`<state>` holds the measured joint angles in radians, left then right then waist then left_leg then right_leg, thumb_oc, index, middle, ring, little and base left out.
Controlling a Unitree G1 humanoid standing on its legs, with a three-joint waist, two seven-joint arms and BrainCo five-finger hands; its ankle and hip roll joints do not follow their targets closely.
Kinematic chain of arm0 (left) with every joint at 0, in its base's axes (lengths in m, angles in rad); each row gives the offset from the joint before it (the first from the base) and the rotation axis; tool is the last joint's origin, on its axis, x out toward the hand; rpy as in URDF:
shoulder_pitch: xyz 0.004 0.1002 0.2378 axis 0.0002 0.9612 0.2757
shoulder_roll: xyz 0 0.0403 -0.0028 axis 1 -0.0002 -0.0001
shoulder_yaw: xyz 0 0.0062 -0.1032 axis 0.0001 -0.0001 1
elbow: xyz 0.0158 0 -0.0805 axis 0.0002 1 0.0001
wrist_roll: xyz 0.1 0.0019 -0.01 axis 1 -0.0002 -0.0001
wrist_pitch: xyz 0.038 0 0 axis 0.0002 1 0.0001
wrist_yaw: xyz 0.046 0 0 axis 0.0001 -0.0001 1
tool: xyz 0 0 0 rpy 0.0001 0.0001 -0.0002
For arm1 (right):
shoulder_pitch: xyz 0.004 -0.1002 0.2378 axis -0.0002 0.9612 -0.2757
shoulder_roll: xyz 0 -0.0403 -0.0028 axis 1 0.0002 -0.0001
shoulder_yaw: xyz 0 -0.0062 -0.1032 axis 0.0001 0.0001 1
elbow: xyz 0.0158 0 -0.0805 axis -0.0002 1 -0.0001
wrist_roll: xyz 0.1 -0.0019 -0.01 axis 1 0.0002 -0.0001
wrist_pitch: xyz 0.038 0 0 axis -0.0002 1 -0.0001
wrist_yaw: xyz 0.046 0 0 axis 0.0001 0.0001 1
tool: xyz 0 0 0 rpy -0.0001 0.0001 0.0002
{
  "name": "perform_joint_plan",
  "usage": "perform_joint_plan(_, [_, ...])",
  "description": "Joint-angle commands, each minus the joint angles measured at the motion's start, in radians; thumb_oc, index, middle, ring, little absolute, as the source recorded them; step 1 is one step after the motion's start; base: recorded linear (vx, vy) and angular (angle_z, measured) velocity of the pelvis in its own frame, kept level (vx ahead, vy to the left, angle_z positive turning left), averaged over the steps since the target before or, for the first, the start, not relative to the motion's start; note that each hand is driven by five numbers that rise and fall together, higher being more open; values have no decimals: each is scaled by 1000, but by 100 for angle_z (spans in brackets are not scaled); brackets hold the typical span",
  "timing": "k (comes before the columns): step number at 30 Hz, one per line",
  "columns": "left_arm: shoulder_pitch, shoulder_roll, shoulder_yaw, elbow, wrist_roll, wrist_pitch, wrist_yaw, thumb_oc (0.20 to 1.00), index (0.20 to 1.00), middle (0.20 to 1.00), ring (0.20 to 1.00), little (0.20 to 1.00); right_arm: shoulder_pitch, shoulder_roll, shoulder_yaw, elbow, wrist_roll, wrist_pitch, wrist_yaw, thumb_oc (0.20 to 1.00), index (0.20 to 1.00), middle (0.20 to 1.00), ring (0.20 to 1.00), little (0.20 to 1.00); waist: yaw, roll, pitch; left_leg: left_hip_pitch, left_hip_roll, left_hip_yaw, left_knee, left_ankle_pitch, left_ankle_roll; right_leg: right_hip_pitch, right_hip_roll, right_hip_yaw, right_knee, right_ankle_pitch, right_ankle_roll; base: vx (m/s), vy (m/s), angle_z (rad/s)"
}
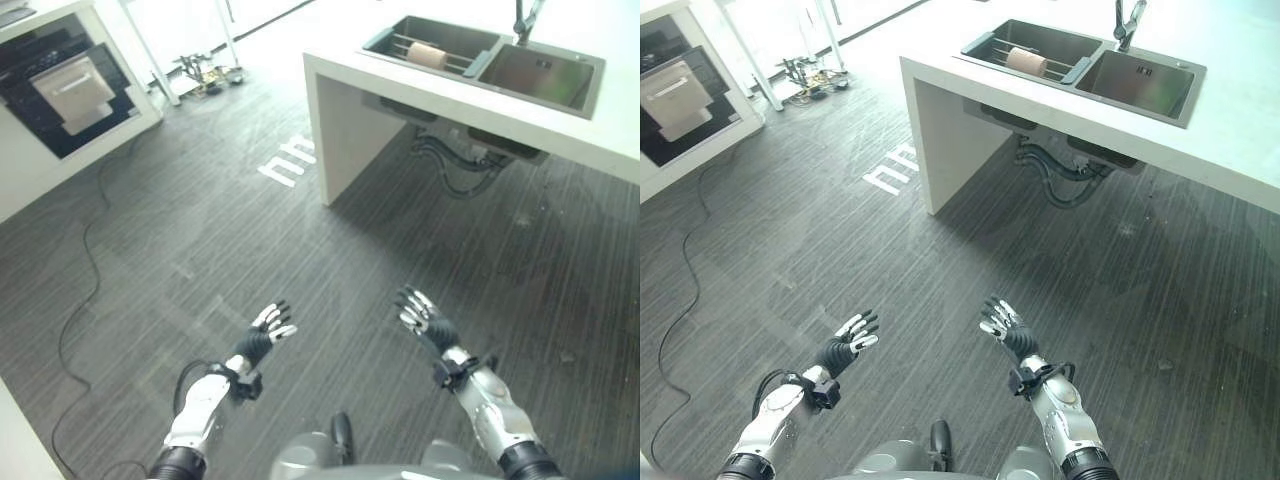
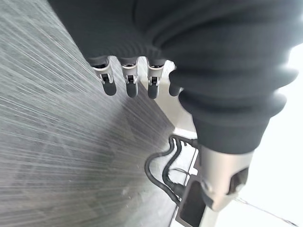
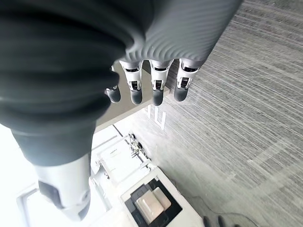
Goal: Place the dishes in the dishwasher.
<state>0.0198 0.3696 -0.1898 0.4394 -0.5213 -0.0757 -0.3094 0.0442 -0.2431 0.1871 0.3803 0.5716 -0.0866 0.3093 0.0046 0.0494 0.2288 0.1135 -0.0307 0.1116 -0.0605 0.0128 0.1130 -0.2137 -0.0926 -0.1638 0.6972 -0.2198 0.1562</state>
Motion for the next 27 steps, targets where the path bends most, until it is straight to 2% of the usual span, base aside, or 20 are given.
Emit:
perform_joint_plan(1, [-1, 16, -2, -51, 31, -1, -13, 1000, 1000, 1000, 1000, 1000, -5, -47, -11, -46, 69, -35, 7, 1000, 1000, 1000, 1000, 1000, -14, -35, -14, -38, 6, -6, 12, -70, -92, 56, -6, -62, -342, 171, 15, 329, -122, 70])
perform_joint_plan(2, [-5, 15, -2, -50, 34, 2, -13, 1000, 1000, 1000, 1000, 1000, -7, -51, -12, -46, 75, -34, 10, 1000, 1000, 1000, 1000, 1000, -23, -40, -5, -19, 1, -14, 11, -84, -93, 45, -16, -68, -394, 191, 20, 376, -129, 38])
perform_joint_plan(4, [-4, 13, -9, -50, 37, 4, -17, 1000, 1000, 1000, 1000, 1000, -21, -52, -14, -37, 72, -40, 18, 1000, 1000, 1000, 1000, 1000, -40, -53, 9, 44, -22, -37, 9, -152, -91, -22, -67, -83, -518, 283, 60, 418, -122, 26])
perform_joint_plan(6, [10, 14, -13, -55, 58, 0, -24, 1000, 1000, 1000, 1000, 1000, -24, -44, -21, -34, 65, -48, 22, 1000, 1000, 1000, 1000, 1000, -41, -55, 13, 84, -34, -56, 11, -195, -87, -49, -92, -96, -554, 321, 77, 457, -143, 26])
perform_joint_plan(7, [26, 14, -6, -63, 82, -3, -32, 1000, 1000, 1000, 1000, 1000, -24, -41, -25, -46, 70, -42, 17, 1000, 1000, 1000, 1000, 1000, -37, -61, 9, 93, -46, -53, 32, -223, -83, -27, -104, -113, -567, 334, 74, 651, -235, 21])
perform_joint_plan(8, [35, 11, -9, -49, 85, -4, -35, 1000, 1000, 1000, 1000, 1000, -20, -41, -23, -43, 78, -41, 21, 1000, 1000, 1000, 1000, 1000, -49, -62, -12, 108, -58, -67, 91, -259, -84, -2, -88, -92, -564, 326, 55, 649, -225, 35])
perform_joint_plan(10, [39, -3, -8, -43, 79, -13, -42, 1000, 1000, 1000, 1000, 1000, -21, -53, -18, -42, 69, -56, 40, 1000, 1000, 1000, 1000, 1000, -59, -54, -37, 124, -53, -47, 141, -286, -103, 23, -70, -100, -551, 291, 21, 495, -148, 42])
perform_joint_plan(13, [35, -12, -11, -49, 82, -16, -36, 1000, 1000, 1000, 1000, 1000, -24, -76, -26, -45, 66, -57, 54, 1000, 1000, 1000, 1000, 1000, -67, -37, -58, 104, -33, -33, 307, -238, -150, 50, -44, -112, -536, 239, -23, 263, -89, 19])
perform_joint_plan(14, [33, -14, -12, -49, 78, -18, -35, 1000, 1000, 1000, 1000, 1000, -28, -83, -27, -45, 64, -56, 60, 1000, 1000, 1000, 1000, 1000, -71, -36, -64, 88, -29, -29, 371, -195, -166, 57, -41, -117, -532, 222, -39, 210, -98, -63])
perform_joint_plan(15, [31, -16, -14, -47, 73, -23, -39, 1000, 1000, 1000, 1000, 1000, -30, -94, -27, -46, 61, -57, 65, 1000, 1000, 1000, 1000, 1000, -72, -31, -63, 54, -19, -29, 483, -151, -187, 71, -30, -117, -525, 196, -61, 280, -152, -67])
perform_joint_plan(16, [35, -15, -18, -44, 63, -32, -44, 1000, 1000, 1000, 1000, 1000, -26, -107, -27, -43, 50, -64, 73, 1000, 1000, 1000, 1000, 1000, -69, -38, -63, -32, -28, -31, 643, -95, -209, 102, -26, -112, -526, 166, -88, 323, -179, -44])
perform_joint_plan(18, [36, -21, -18, -54, 68, -22, -42, 1000, 1000, 1000, 1000, 1000, -20, -120, -31, -46, 56, -59, 75, 1000, 1000, 1000, 1000, 1000, -64, -54, -53, -157, 4, -12, 817, -60, -213, 149, -22, -97, -539, 141, -111, 275, -136, -11])
perform_joint_plan(19, [31, -21, -23, -57, 71, -21, -44, 1000, 1000, 1000, 1000, 1000, -23, -123, -32, -46, 67, -56, 73, 1000, 1000, 1000, 1000, 1000, -59, -60, -46, -216, 13, -4, 820, -68, -198, 174, -20, -81, -549, 136, -113, 329, -16, -40])
perform_joint_plan(20, [23, -19, -30, -62, 70, -23, -39, 1000, 1000, 1000, 1000, 1000, -35, -122, -29, -41, 70, -50, 68, 1000, 1000, 1000, 1000, 1000, -45, -56, -36, -240, 19, 0, 689, -102, -165, 207, -1, -44, -563, 128, -104, 364, 85, -50])
perform_joint_plan(22, [28, -12, -31, -83, 62, -20, -27, 1000, 1000, 1000, 1000, 1000, -40, -115, -29, -49, 59, -29, 59, 1000, 1000, 1000, 1000, 1000, -39, -48, -31, -212, 49, 2, 499, -90, -164, 231, 12, -9, -573, 114, -90, 347, 190, -71])
perform_joint_plan(24, [50, -2, -20, -105, 52, -14, -37, 1000, 1000, 1000, 1000, 1000, -32, -113, -22, -45, 47, -24, 61, 1000, 1000, 1000, 1000, 1000, -13, -25, -23, -208, 75, -69, 241, -30, -193, 269, 35, 51, -579, 85, -71, 453, 263, -120])
perform_joint_plan(25, [83, -5, -6, -121, 38, -16, -79, 1000, 1000, 1000, 1000, 1000, -26, -107, -9, -38, 37, -27, 67, 1000, 1000, 1000, 1000, 1000, 19, -17, -16, -230, 115, -136, 108, 36, -224, 313, 42, 96, -598, 66, -60, 568, 306, -93])
perform_joint_plan(26, [101, -10, 6, -126, 51, -16, -124, 1000, 1000, 1000, 1000, 1000, -17, -106, -5, -24, 36, -40, 75, 1000, 1000, 1000, 1000, 1000, 31, -14, -10, -250, 144, -139, 68, 74, -236, 339, 39, 105, -605, 54, -55, 469, 248, -151])
perform_joint_plan(27, [102, -10, 6, -126, 56, -16, -130, 1000, 1000, 1000, 1000, 1000, -15, -106, -7, -23, 35, -40, 77, 1000, 1000, 1000, 1000, 1000, 31, -14, -9, -254, 147, -129, 67, 75, -236, 343, 37, 101, -604, 51, -54, 472, 362, -126])
